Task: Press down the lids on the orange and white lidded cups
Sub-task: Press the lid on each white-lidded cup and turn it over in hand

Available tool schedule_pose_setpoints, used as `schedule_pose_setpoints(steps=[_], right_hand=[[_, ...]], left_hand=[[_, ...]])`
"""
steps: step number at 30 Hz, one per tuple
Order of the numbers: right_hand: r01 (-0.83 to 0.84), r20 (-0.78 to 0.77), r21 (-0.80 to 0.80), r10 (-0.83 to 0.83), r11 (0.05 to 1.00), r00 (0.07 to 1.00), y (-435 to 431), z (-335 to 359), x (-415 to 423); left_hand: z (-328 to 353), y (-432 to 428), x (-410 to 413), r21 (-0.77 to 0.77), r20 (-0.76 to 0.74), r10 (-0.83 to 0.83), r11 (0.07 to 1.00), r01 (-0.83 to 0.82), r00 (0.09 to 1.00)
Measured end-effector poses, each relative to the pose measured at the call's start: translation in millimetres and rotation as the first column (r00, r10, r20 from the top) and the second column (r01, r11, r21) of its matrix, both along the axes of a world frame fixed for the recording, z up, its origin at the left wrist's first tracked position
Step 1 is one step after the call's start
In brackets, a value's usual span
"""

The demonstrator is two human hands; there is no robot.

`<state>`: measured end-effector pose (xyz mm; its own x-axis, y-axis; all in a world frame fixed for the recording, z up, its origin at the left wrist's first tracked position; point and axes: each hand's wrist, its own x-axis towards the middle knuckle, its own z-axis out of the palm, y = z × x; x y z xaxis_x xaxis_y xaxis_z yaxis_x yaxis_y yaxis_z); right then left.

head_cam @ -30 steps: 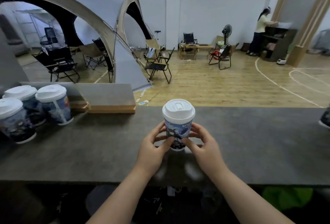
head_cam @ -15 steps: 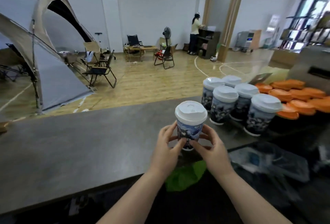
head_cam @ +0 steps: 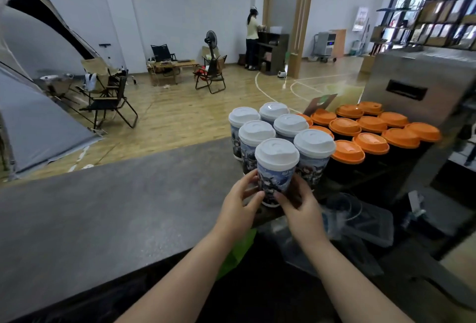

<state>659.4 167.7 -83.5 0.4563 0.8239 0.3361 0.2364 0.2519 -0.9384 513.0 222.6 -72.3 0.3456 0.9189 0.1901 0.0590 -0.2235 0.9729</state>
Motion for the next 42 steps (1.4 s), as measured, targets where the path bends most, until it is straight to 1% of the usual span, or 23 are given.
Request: schedule_pose_setpoints(steps=[4, 8, 10, 13, 15, 17, 19, 21, 23, 25, 27, 29, 32, 35, 38, 42], right_hand=[[-0.018, 0.044, -0.019, 0.019, 1.0, 0.999, 6.8, -3.0, 8.7], [0.02, 0.097, -0.025, -0.018, 0.999, 0.995, 8.4, -7.3, 9.9], [0.043, 0.093, -0.009, -0.042, 0.999, 0.995, 7.2, -10.5, 8.3], [0.108, 0.041, 0.044, -0.11, 0.993, 0.993, 1.2, -19.3, 1.7], [0.186, 0.098, 0.082, -0.193, 0.979, 0.976, -4.2, -26.1, -6.2], [0.218, 0.139, 0.112, -0.232, 0.97, 0.963, -8.3, -31.5, -16.1], [0.167, 0.143, 0.144, -0.187, 0.975, 0.972, -11.5, -30.9, -28.7], [0.059, 0.182, 0.122, -0.081, 0.991, 0.98, -13.4, -24.9, -40.5], [-0.063, 0.266, 0.063, 0.044, 0.996, 0.963, -12.0, -19.0, -56.7], [-0.148, 0.328, 0.013, 0.135, 0.989, 0.935, -7.5, -12.6, -75.2], [-0.207, 0.364, -0.03, 0.204, 0.978, 0.909, -0.5, -5.6, -98.8], [-0.266, 0.377, -0.073, 0.273, 0.961, 0.885, 8.3, 0.7, -128.6], [-0.344, 0.403, -0.108, 0.357, 0.933, 0.843, 21.1, 8.0, -183.4], [-0.427, 0.406, -0.149, 0.449, 0.892, 0.796, 32.6, 13.1, -251.2], [-0.514, 0.371, -0.189, 0.545, 0.837, 0.752, 41.9, 17.2, -333.6], [-0.597, 0.346, -0.188, 0.621, 0.78, 0.703, 48.6, 20.7, -455.4]], left_hand=[[-2.4, 2.8, 3.9, -0.023, 0.003, 0.015, 1.0, -0.015, 1.0], [-3.8, 3.6, 0.5, -0.027, -0.008, 0.001, 1.0, -0.001, 1.0], [-2.7, 3.4, 0.1, -0.026, -0.008, -0.003, 1.0, 0.003, 1.0], [-1.9, 1.7, 0.7, -0.046, 0.045, 0.026, 0.999, -0.024, 0.999], [-1.2, 0.1, 0.2, -0.087, 0.093, 0.077, 0.994, -0.069, 0.993], [0.2, -0.8, -2.5, -0.145, 0.111, 0.12, 0.984, -0.103, 0.987], [3.8, -1.3, -11.1, -0.21, 0.138, 0.133, 0.972, -0.102, 0.982], [9.5, -0.5, -26.2, -0.215, 0.152, 0.128, 0.972, -0.093, 0.98], [13.3, 0.4, -56.5, -0.15, 0.085, 0.114, 0.984, -0.101, 0.99], [13.8, 0.9, -97.4, 0.026, -0.071, 0.142, 0.99, -0.14, 0.987], [13.1, 0.9, -142.3, 0.232, -0.225, 0.218, 0.959, -0.165, 0.95], [13.5, -0.3, -189.5, 0.323, -0.285, 0.289, 0.926, -0.193, 0.914], [13.4, -4.3, -264.0, 0.332, -0.278, 0.396, 0.894, -0.299, 0.875], [13.5, -16.7, -343.6, 0.333, -0.25, 0.509, 0.844, -0.421, 0.823], [16.2, -35.6, -429.7, 0.344, -0.233, 0.599, 0.788, -0.511, 0.766], [17.3, -62.5, -553.4, 0.34, -0.212, 0.712, 0.696, -0.633, 0.669]])
